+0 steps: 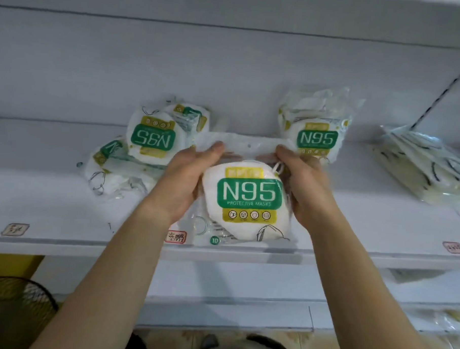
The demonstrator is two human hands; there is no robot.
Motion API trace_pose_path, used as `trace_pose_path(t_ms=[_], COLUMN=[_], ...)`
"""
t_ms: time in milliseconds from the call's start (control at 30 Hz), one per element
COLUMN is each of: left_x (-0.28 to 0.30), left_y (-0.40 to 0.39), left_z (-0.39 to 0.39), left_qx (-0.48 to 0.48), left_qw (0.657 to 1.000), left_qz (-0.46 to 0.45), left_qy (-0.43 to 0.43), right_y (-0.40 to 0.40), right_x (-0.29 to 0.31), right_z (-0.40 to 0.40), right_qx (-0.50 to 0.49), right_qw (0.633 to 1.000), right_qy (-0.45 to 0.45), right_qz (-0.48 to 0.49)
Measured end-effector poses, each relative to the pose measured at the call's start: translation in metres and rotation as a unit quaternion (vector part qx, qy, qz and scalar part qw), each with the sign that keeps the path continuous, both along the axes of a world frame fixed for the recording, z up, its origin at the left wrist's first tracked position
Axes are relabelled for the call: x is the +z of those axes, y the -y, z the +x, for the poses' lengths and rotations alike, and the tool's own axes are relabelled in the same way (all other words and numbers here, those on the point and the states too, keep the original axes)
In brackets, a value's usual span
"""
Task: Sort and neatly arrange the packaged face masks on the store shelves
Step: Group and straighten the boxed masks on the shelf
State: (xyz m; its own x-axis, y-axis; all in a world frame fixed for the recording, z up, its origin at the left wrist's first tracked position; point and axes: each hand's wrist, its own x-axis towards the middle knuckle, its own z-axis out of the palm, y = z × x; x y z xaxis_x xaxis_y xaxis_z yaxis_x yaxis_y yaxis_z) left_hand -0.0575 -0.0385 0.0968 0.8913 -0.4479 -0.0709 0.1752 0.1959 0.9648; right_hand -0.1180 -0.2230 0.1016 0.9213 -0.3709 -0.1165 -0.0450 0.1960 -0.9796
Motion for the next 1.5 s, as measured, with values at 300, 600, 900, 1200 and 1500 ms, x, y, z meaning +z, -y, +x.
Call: trace_pose_path(t_ms=[300, 600, 900, 1200, 1500], left_x=[-0.003, 0.000, 0.005, 0.021, -0.034], left_y=[0.004, 0.025, 0.088, 0.158, 0.143], left_z=[0.020, 0.032, 0.047, 0.039, 0.056], left_qx=[0.127, 0.105, 0.041, -0.032, 0.100], left_qw=[0.986, 0.985, 0.998, 0.998, 0.963], left_qz=[-0.081, -0.106, 0.047, 0.034, 0.172], left_qy=[-0.068, -0.083, -0.003, 0.031, 0.180], right_y=[0.031, 0.050, 0.100, 0.160, 0.216], right_x=[-0.045, -0.046, -0.064, -0.056, -0.081], right_z=[-0.041, -0.050, -0.067, -0.037, 0.023], right_qx=[0.109, 0.038, -0.044, 0.058, -0.016], right_qw=[0.991, 0.997, 0.993, 0.991, 0.994], right_qy=[0.000, 0.008, 0.012, 0.042, 0.035], right_qz=[-0.084, -0.064, -0.107, -0.109, -0.105])
